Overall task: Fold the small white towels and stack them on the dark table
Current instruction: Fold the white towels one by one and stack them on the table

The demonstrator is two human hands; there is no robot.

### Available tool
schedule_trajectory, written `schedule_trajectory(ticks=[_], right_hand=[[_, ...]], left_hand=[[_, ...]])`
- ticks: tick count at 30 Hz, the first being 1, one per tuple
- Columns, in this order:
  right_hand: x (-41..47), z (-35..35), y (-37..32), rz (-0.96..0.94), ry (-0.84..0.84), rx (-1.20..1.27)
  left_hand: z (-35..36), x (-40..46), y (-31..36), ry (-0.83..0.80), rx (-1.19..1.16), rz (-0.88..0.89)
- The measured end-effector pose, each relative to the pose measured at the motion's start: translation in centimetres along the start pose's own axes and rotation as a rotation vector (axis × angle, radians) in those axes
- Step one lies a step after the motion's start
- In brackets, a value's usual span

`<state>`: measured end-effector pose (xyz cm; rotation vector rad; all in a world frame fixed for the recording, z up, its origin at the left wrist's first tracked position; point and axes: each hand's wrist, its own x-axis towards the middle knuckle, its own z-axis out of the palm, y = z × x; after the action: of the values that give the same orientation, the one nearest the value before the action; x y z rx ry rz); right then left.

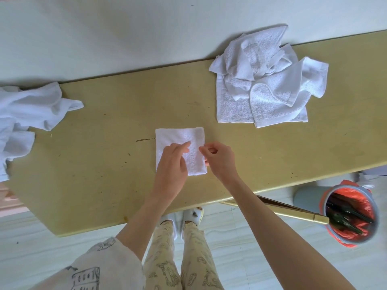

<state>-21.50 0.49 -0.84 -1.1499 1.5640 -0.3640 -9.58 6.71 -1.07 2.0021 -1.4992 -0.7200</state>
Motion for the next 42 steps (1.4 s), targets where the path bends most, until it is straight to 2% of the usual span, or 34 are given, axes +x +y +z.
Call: schedule_trajectory(ticks=[2,4,13,21,23,25,26,28,31,34,38,40,42], right_hand=[[0.1,0.1,-0.1,0.001,0.008,-0.032],[0.2,0.1,0.0,-0.009,0.011,-0.070],[0.6,0.2,-0.1,-0.087,0.020,-0.211],[-0.6,0.8,-0.3,-0.056,0.080,-0.235],[-1.4,1.4,-0.1,-0.197,0.173,-0.411],[-1.5,2.4,0.7,-0.504,0.249,-0.740],[-1.2,3.0,1.3,-0.604,0.235,-0.861],[-0.2,3.6,2.1,-0.645,0.190,-0.999],[1.1,3.5,2.9,-0.555,0.127,-1.021],[1.2,3.4,3.2,-0.545,0.092,-1.061],[1.1,3.1,2.8,-0.509,0.041,-1.078],[0.4,2.5,2.2,-0.536,0.003,-1.002],[-0.7,2.3,1.3,-0.494,0.009,-0.794]], left_hand=[[-0.4,-0.8,-1.6,0.092,0.115,0.063],[-0.7,-1.2,-3.0,0.108,0.213,0.103],[-0.8,-0.6,-5.3,-0.094,0.482,0.214],[-0.9,1.0,-5.7,-0.262,0.584,0.193],[-1.1,1.0,-6.1,-0.278,0.614,0.233],[-1.3,1.1,-6.6,-0.292,0.650,0.278],[-1.3,1.2,-6.8,-0.296,0.656,0.297],[-1.6,1.5,-7.4,-0.291,0.664,0.334],[-1.9,1.6,-8.1,-0.283,0.685,0.373],[-2.0,1.6,-8.3,-0.282,0.660,0.386],[-2.8,1.9,-8.5,-0.361,0.674,0.384],[-3.5,2.0,-8.6,-0.424,0.661,0.376],[-4.1,1.6,-8.7,-0.458,0.637,0.367]])
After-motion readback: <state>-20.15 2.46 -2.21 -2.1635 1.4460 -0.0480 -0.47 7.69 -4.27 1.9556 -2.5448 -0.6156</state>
